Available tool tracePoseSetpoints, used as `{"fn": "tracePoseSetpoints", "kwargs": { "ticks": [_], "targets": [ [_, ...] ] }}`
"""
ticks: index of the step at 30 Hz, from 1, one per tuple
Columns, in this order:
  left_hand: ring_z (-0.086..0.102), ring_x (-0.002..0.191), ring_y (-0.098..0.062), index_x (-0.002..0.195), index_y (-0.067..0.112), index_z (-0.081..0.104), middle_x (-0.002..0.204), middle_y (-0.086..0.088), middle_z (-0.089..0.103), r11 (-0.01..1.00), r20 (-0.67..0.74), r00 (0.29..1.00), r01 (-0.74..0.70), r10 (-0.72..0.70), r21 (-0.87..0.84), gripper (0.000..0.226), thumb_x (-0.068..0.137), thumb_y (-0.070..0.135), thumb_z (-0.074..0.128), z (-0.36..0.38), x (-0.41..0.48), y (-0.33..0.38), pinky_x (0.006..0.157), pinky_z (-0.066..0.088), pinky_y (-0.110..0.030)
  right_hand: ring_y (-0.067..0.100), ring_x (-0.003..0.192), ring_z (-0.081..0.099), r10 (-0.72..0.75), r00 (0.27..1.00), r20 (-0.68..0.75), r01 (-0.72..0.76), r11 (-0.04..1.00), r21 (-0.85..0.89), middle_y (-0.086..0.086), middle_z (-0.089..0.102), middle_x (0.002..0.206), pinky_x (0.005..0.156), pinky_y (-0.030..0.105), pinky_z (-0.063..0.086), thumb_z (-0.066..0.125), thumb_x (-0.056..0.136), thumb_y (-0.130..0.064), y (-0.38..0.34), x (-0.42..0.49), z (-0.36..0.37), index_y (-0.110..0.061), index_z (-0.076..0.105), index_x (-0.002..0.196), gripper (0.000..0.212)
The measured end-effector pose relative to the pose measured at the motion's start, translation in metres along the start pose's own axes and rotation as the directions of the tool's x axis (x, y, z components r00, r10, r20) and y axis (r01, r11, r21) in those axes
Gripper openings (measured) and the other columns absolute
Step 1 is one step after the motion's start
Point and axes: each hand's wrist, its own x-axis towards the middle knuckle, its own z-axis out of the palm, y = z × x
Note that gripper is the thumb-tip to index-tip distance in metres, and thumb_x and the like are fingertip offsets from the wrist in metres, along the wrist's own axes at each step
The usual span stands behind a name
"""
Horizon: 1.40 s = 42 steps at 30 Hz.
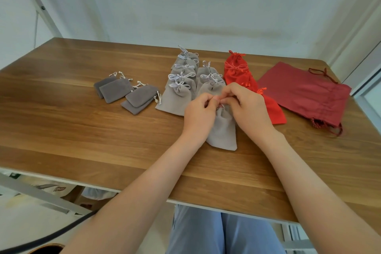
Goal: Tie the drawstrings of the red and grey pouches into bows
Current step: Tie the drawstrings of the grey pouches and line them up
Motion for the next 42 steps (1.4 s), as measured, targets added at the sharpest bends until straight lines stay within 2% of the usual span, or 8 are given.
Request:
{"fn": "tracePoseSetpoints", "kwargs": {
  "ticks": [5, 12, 17, 20, 24, 28, 35, 42],
  "targets": [
    [0.045, 0.06, -0.006, 0.082, 0.01, 0.066, 0.061, 0.008, 0.051, 1.0, 0.041, 0.999, 0.022, -0.022, 0.006, 0.025, 0.096, 0.024, 0.051, 0.0, 0.001, 0.001, 0.061, 0.035, -0.026, 0.008, 0.08, 0.06, -0.013, 1.0, 0.013, 0.013, 1.0, -0.003, -0.021, 0.056, 0.078, 0.07, 0.007, 0.038, 0.055, 0.084, 0.003, 0.001, -0.001, -0.002, -0.009, 0.06, 0.089, 0.014],
    [0.056, 0.074, -0.008, 0.079, 0.023, 0.063, 0.073, 0.006, 0.062, 0.958, -0.063, 0.993, 0.078, -0.099, -0.277, 0.016, 0.094, 0.02, 0.056, -0.001, 0.0, 0.004, 0.075, 0.047, -0.031, -0.002, 0.067, 0.055, 0.324, 0.94, 0.108, -0.339, 0.922, 0.187, -0.002, 0.065, 0.077, 0.067, 0.012, 0.042, 0.066, 0.085, -0.011, -0.003, 0.004, -0.002, -0.017, 0.062, 0.103, 0.019],
    [0.058, 0.074, -0.006, 0.079, 0.027, 0.064, 0.073, 0.009, 0.063, 0.951, -0.103, 0.994, -0.015, -0.018, -0.309, 0.018, 0.092, 0.016, 0.059, -0.001, -0.002, 0.007, 0.074, 0.047, -0.026, 0.014, 0.087, 0.064, 0.406, 0.887, 0.219, -0.461, 0.796, 0.393, 0.01, 0.072, 0.092, 0.083, 0.033, 0.05, 0.062, 0.089, -0.011, -0.008, 0.003, -0.002, -0.013, 0.073, 0.089, 0.012],
    [0.059, 0.077, -0.008, 0.078, 0.03, 0.065, 0.075, 0.009, 0.065, 0.954, -0.111, 0.994, -0.043, 0.01, -0.296, 0.02, 0.092, 0.016, 0.059, -0.001, -0.003, 0.007, 0.078, 0.049, -0.033, 0.024, 0.083, 0.061, 0.423, 0.861, 0.283, -0.509, 0.72, 0.472, 0.023, 0.069, 0.093, 0.078, 0.038, 0.048, 0.063, 0.089, -0.012, -0.009, 0.003, -0.002, -0.005, 0.073, 0.088, 0.012],
    [0.062, 0.089, -0.015, 0.076, 0.036, 0.066, 0.079, 0.012, 0.068, 0.959, -0.119, 0.993, -0.061, 0.029, -0.277, 0.025, 0.091, 0.018, 0.06, -0.002, -0.003, 0.008, 0.086, 0.051, -0.038, 0.022, 0.073, 0.05, 0.433, 0.851, 0.297, -0.524, 0.67, 0.526, 0.018, 0.061, 0.078, 0.067, 0.033, 0.04, 0.066, 0.087, -0.012, -0.01, 0.002, -0.002, -0.001, 0.071, 0.083, 0.012],
    [0.062, 0.095, -0.019, 0.075, 0.038, 0.067, 0.081, 0.006, 0.07, 0.954, -0.132, 0.991, -0.058, 0.019, -0.295, 0.025, 0.09, 0.02, 0.06, -0.002, -0.002, 0.008, 0.09, 0.05, -0.04, 0.007, 0.063, 0.053, 0.415, 0.884, 0.214, -0.465, 0.746, 0.477, 0.0, 0.062, 0.066, 0.063, 0.025, 0.04, 0.066, 0.087, -0.013, -0.013, 0.001, 0.001, -0.006, 0.071, 0.077, 0.013],
    [0.065, 0.092, -0.012, 0.076, 0.033, 0.072, 0.085, 0.004, 0.072, 0.888, -0.07, 0.996, 0.011, -0.049, -0.46, 0.027, 0.092, 0.016, 0.059, -0.003, -0.002, 0.011, 0.092, 0.051, -0.034, 0.002, 0.071, 0.056, 0.356, 0.929, 0.102, -0.361, 0.812, 0.458, -0.008, 0.066, 0.074, 0.067, 0.018, 0.044, 0.064, 0.088, -0.01, -0.013, 0.002, 0.003, -0.015, 0.069, 0.081, 0.01],
    [0.066, 0.085, -0.012, 0.082, 0.013, 0.071, 0.083, -0.002, 0.071, 0.728, 0.087, 0.984, 0.173, -0.156, -0.663, 0.017, 0.092, 0.01, 0.058, -0.006, -0.002, 0.019, 0.086, 0.053, -0.028, 0.024, 0.095, 0.061, 0.421, 0.852, 0.312, -0.522, 0.623, 0.583, 0.015, 0.068, 0.099, 0.091, 0.042, 0.047, 0.056, 0.093, -0.01, -0.006, 0.006, -0.003, -0.002, 0.069, 0.096, 0.015]
  ]
}}
